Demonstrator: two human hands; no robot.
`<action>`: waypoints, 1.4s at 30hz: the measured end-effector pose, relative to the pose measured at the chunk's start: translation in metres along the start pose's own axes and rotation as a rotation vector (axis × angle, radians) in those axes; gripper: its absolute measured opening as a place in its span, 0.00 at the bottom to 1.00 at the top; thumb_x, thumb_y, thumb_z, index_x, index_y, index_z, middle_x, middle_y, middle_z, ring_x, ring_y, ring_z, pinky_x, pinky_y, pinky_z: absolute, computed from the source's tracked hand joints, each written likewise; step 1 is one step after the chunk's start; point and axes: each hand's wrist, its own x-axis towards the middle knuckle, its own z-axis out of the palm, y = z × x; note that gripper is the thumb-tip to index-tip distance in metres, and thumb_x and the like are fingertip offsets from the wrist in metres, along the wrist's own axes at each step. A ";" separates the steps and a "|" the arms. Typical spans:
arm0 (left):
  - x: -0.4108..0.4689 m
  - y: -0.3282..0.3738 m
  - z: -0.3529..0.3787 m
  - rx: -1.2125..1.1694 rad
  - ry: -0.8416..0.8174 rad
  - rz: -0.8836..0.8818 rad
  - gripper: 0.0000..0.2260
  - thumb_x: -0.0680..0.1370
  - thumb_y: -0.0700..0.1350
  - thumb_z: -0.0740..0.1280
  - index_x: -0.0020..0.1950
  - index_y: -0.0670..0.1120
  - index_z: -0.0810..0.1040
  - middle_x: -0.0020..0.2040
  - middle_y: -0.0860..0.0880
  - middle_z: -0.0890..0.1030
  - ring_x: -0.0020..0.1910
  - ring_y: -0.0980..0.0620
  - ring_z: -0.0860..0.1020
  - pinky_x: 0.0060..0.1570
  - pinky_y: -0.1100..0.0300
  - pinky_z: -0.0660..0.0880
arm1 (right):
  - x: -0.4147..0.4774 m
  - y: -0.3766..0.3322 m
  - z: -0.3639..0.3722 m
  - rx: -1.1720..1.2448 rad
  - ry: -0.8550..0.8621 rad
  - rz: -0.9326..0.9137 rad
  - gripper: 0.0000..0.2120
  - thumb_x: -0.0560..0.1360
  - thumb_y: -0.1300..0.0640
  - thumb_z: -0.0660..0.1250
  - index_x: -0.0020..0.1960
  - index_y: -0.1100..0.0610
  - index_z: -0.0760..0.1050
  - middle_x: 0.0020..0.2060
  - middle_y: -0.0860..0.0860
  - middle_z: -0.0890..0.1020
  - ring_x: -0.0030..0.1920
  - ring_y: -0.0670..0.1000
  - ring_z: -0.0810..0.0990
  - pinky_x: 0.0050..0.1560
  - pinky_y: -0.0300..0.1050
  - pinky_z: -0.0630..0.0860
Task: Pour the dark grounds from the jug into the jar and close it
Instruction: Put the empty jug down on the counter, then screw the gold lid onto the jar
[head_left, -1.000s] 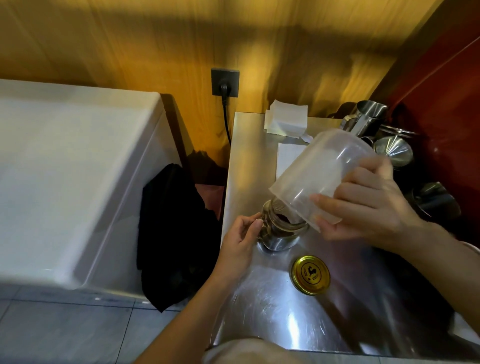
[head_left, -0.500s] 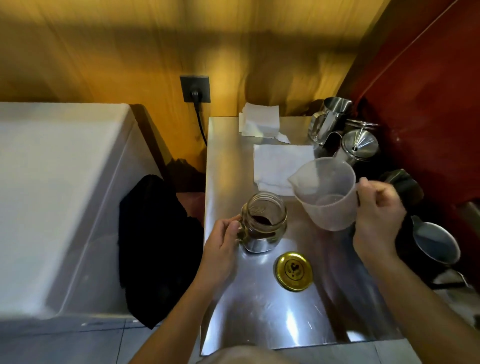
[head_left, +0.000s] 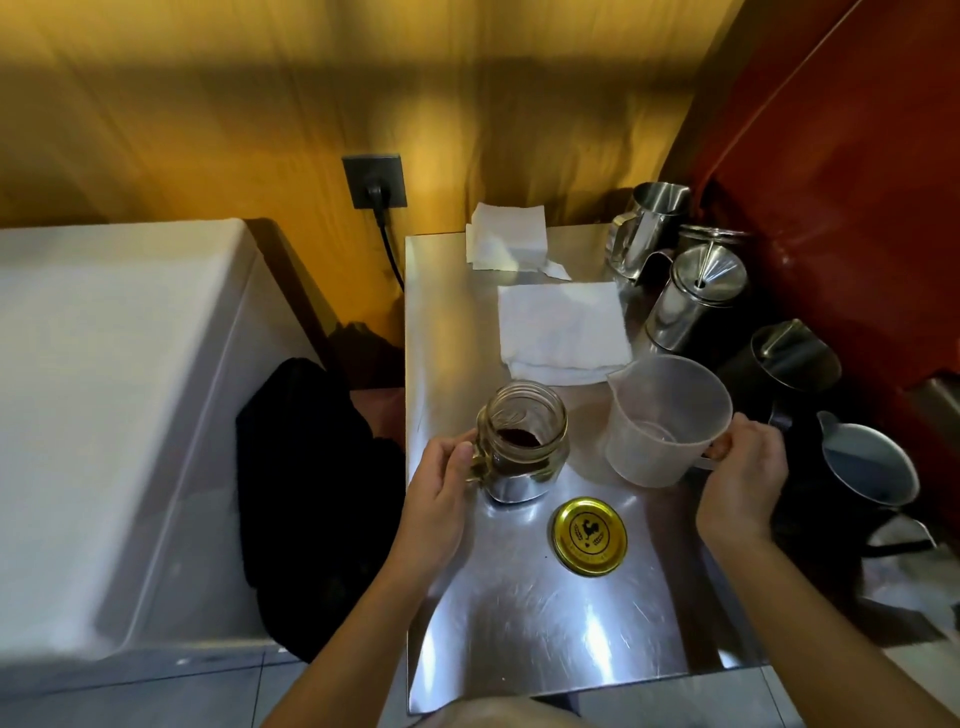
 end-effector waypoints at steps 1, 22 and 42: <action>0.000 -0.002 0.000 -0.017 -0.001 -0.012 0.16 0.73 0.70 0.61 0.47 0.60 0.77 0.42 0.61 0.81 0.44 0.62 0.79 0.44 0.65 0.76 | 0.000 0.003 -0.002 -0.027 0.009 -0.002 0.10 0.78 0.62 0.56 0.38 0.55 0.68 0.31 0.48 0.70 0.30 0.40 0.69 0.36 0.35 0.67; -0.003 0.010 0.000 -0.070 -0.056 -0.023 0.12 0.73 0.64 0.60 0.42 0.58 0.76 0.38 0.61 0.81 0.43 0.58 0.79 0.46 0.60 0.76 | -0.046 0.033 -0.043 -0.324 -0.108 -0.215 0.07 0.78 0.57 0.63 0.50 0.48 0.66 0.44 0.50 0.74 0.44 0.47 0.74 0.41 0.37 0.70; 0.005 -0.015 -0.001 0.042 0.006 0.056 0.11 0.77 0.65 0.60 0.46 0.60 0.75 0.42 0.61 0.81 0.43 0.59 0.80 0.40 0.63 0.76 | -0.076 0.044 -0.028 -0.730 -0.774 -0.405 0.31 0.60 0.42 0.75 0.56 0.32 0.61 0.53 0.30 0.65 0.58 0.40 0.65 0.52 0.46 0.71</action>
